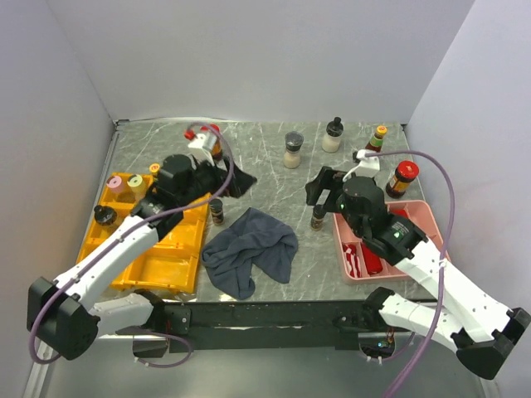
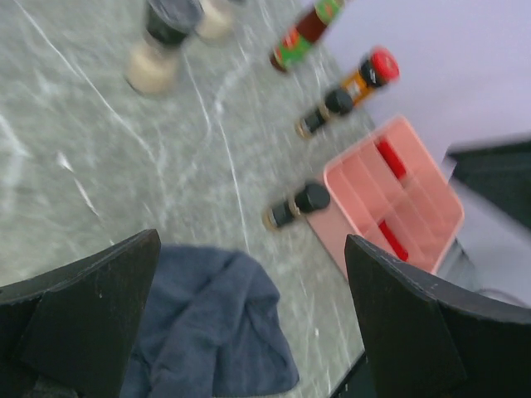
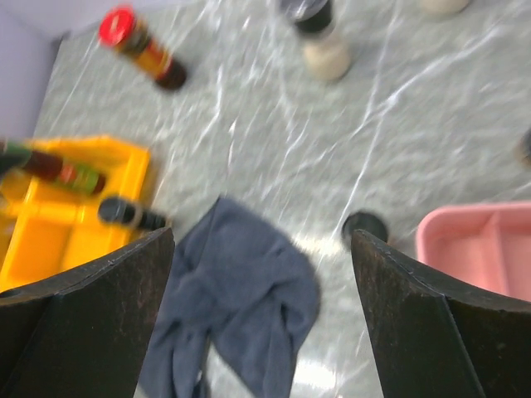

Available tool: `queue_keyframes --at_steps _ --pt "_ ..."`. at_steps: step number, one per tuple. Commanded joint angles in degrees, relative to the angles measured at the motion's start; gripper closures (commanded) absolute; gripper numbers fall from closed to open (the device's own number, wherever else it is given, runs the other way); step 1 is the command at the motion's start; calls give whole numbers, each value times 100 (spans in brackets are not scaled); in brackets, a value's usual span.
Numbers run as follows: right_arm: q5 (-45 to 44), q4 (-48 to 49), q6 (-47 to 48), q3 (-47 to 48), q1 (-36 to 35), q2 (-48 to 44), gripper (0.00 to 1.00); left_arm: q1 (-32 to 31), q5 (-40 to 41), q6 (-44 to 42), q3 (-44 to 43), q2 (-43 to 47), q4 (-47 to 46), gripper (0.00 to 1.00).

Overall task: Organize the condiment bottles
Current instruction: Pick up the bottle from the center of the board.

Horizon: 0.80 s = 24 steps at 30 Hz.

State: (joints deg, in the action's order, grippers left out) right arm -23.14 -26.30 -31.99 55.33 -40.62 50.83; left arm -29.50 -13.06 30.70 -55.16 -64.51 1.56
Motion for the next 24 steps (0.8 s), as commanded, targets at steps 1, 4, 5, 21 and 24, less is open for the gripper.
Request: queue_keyframes --at_steps 1,4,5,21,24 --pt "-1166 28 254 557 28 303 4 -354 -577 -143 409 -97 -1097 1" --pt "-1325 126 587 952 229 716 4 -802 -13 -292 566 -106 -1149 1" --pt "-1325 126 658 1232 308 840 3 -925 101 -345 637 -97 -1228 1" --pt "476 767 1458 3202 2682 3720 7 -1805 1006 -820 1490 44 -1985 1" --pt "293 890 1590 3677 2787 4415 10 -2050 1278 -960 1490 18 -1862 1"
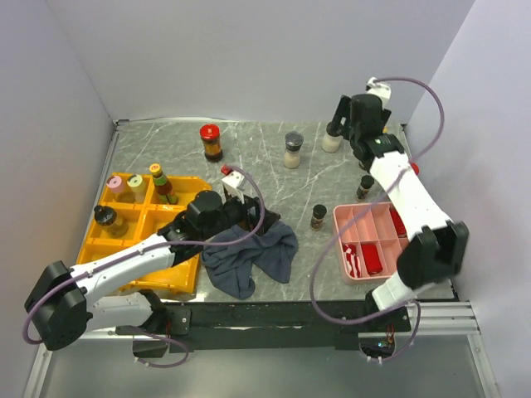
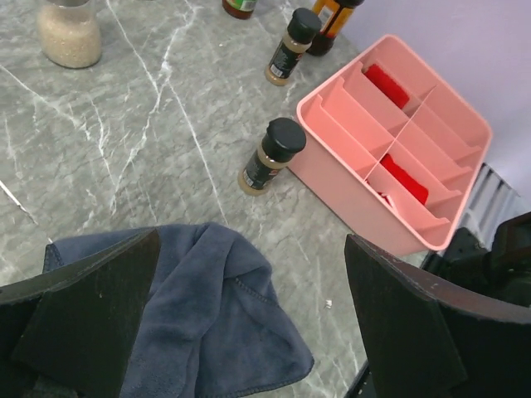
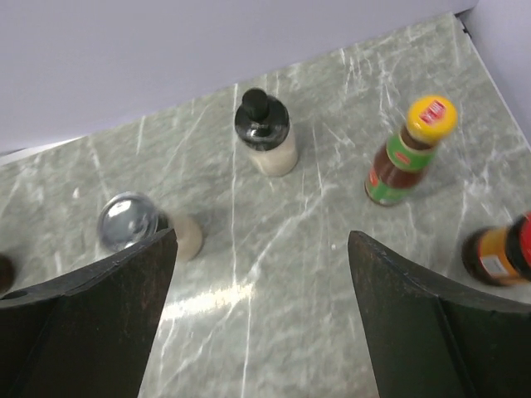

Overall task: Organize the condiment bottles
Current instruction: Pick up the bottle from the center of the board.

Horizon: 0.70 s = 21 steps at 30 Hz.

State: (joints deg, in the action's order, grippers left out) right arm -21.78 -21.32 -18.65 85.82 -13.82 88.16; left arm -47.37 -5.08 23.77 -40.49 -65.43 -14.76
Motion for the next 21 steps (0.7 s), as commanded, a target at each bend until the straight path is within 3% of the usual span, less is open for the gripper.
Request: queue_keyframes --at_steps 1,5,11,21 --pt "148 392 283 777 152 868 11 -333 490 -320 15 109 -220 1" --pt "209 313 336 1759 363 1826 17 -658 921 -487 -99 -5 -44 1" --pt "367 -266 319 3288 600 3303 16 -729 991 -452 -55 -75 -176 1" --pt "622 -3 371 3801 618 4287 13 -756 1378 -373 181 276 -369 0"
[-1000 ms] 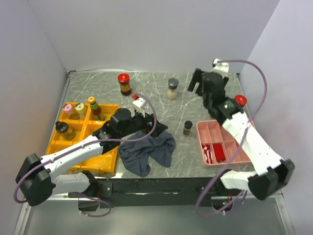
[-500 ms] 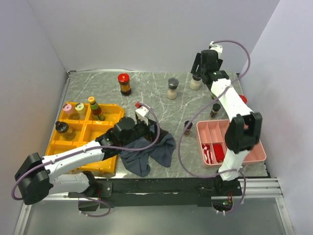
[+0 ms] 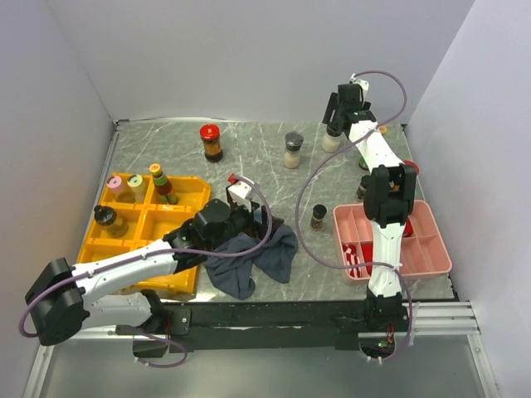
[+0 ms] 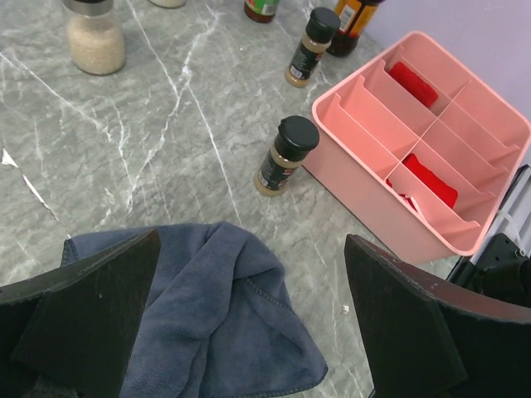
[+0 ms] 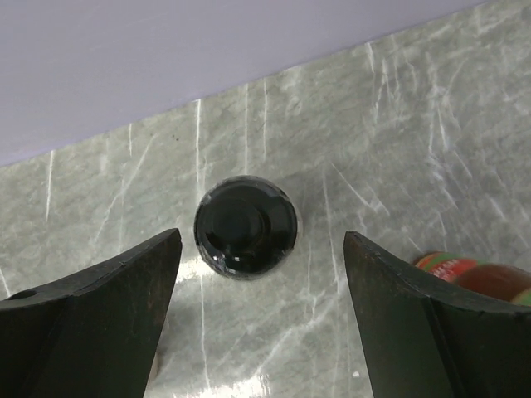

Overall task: Organize the condiment bottles
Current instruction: Pick up the bottle from the center of the board.

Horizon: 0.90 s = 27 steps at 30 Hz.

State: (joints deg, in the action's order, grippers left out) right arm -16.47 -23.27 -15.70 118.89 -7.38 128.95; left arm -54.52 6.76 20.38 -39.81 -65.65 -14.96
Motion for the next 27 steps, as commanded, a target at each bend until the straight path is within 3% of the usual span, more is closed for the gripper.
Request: queue_keyframes --at_steps 1,16,27 --pt "161 156 85 677 -27 280 13 -50 237 -34 131 333 -358 1" --pt "180 156 -11 828 -27 772 14 -50 1573 124 527 1010 -490 0" --pt "127 -125 -222 943 -18 834 17 -50 1969 150 843 1616 -657 1"
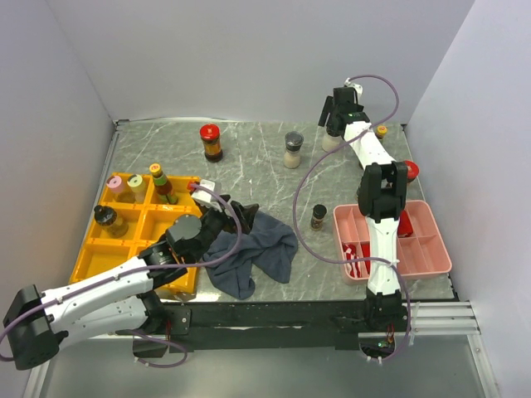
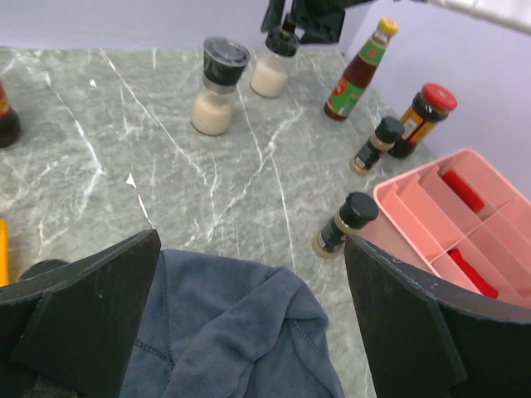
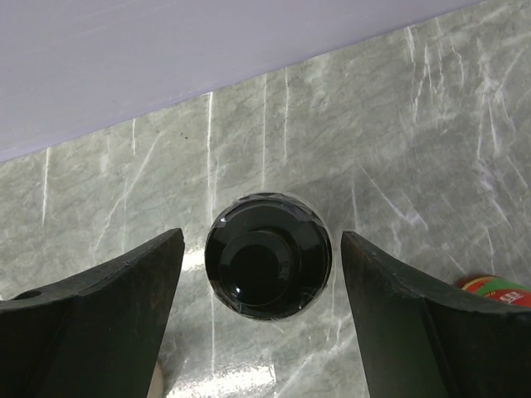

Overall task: Organize the condiment bottles
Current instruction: Pick up the bottle from the center of the board.

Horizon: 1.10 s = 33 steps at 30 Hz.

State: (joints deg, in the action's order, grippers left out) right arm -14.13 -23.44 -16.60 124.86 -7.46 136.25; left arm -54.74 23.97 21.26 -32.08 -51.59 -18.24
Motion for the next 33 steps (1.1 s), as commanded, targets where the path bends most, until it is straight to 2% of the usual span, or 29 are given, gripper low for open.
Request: queue_keyframes --at_steps 1,9,15,22,25,29,33 --pt "-107 -108 -142 346 -1 104 18 -28 258 72 79 237 -338 0" --pt "-160 -170 -194 408 -9 122 21 -28 354 89 96 352 -303 1" --pt "-37 -617 25 812 8 341 18 -28 381 107 158 492 -329 1" --pt "16 -530 16 654 8 262 20 -28 416 107 166 484 -329 0" --pt "68 -425 60 681 8 254 27 -28 460 98 184 510 -321 1" --pt "51 -109 227 347 -27 69 43 -28 547 124 219 571 -356 1" --pt "-116 6 385 232 -62 -246 51 -28 679 142 289 685 -382 1"
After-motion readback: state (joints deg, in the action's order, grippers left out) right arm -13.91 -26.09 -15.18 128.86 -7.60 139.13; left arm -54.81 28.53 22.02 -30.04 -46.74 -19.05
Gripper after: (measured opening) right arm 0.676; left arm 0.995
